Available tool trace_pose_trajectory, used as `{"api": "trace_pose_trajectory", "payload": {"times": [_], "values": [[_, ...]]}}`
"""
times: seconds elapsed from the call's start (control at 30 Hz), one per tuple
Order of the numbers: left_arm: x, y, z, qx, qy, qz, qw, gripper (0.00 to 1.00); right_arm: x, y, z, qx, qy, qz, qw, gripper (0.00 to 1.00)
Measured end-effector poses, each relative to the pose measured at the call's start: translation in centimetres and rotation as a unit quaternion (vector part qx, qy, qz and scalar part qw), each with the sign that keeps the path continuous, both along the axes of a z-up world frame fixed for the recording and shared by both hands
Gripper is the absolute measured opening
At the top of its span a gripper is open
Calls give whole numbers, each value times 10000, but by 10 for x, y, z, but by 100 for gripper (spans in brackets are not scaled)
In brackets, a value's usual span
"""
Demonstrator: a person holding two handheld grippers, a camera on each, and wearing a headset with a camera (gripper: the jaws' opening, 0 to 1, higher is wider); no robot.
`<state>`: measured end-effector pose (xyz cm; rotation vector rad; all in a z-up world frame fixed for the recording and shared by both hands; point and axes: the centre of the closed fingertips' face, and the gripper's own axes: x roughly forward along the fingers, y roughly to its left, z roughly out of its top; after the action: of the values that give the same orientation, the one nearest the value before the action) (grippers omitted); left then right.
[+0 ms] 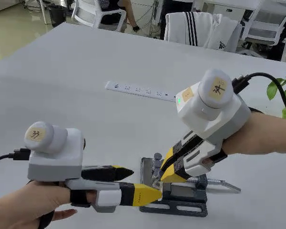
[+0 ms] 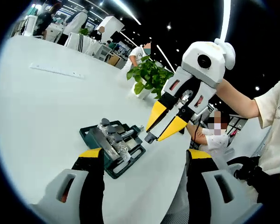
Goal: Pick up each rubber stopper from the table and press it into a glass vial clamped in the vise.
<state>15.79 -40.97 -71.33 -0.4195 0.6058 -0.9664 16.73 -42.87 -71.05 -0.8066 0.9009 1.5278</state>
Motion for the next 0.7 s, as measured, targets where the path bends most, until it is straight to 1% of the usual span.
{"api": "trace_pose_trajectory", "payload": {"times": [0.03, 0.07, 0.1, 0.13, 0.17, 0.2, 0.23, 0.3, 0.33, 0.37, 0.4, 0.47, 0.53, 0.57, 0.6, 0.7], "values": [[2, 1, -1, 96, -90, 24, 9999, 73, -1, -1, 0, -22, -8, 10, 10000, 6], [4, 4, -2, 256, -235, 26, 9994, 75, 0, -2, -1, -63, -19, 32, 10000, 6], [5, 4, -2, 303, -256, 33, 9992, 76, 1, -4, -2, -108, -35, 57, 9999, 6], [6, 6, -3, 405, -317, 33, 9987, 77, 3, -4, -3, -128, -58, 68, 9999, 6], [7, 7, -3, 442, -320, 39, 9985, 79, 4, -5, -4, -150, -53, 79, 9998, 6], [8, 8, -5, 520, -360, 31, 9980, 79, 5, -6, -4, -169, -53, 89, 9998, 6], [10, 12, -8, 708, -457, 53, 9964, 81, 7, -7, -6, -209, -79, 116, 9997, 6], [12, 13, -9, 854, -583, 59, 9946, 88, 10, -8, -10, -298, -139, 169, 9993, 6], [12, 13, -9, 881, -593, 72, 9943, 90, 11, -8, -12, -346, -201, 218, 9990, 6], [13, 15, -10, 961, -637, 87, 9933, 94, 10, -11, -13, -427, -218, 310, 9984, 6], [14, 17, -12, 1089, -728, 83, 9914, 98, 11, -11, -15, -455, -248, 307, 9982, 6], [12, 17, -16, 1231, -723, 40, 9897, 99, 9, -11, -17, -495, -256, 361, 9978, 6], [10, 17, -18, 1387, -840, 1, 9868, 99, 9, -11, -20, -581, -349, 495, 9965, 6], [10, 19, -19, 1438, -857, -13, 9859, 99, 10, -12, -22, -646, -447, 580, 9952, 6], [10, 20, -19, 1467, -890, -24, 9852, 99, 10, -12, -23, -665, -493, 625, 9946, 6], [7, 20, -22, 1619, -931, -93, 9824, 99, 10, -12, -27, -765, -528, 704, 9932, 6]]}}
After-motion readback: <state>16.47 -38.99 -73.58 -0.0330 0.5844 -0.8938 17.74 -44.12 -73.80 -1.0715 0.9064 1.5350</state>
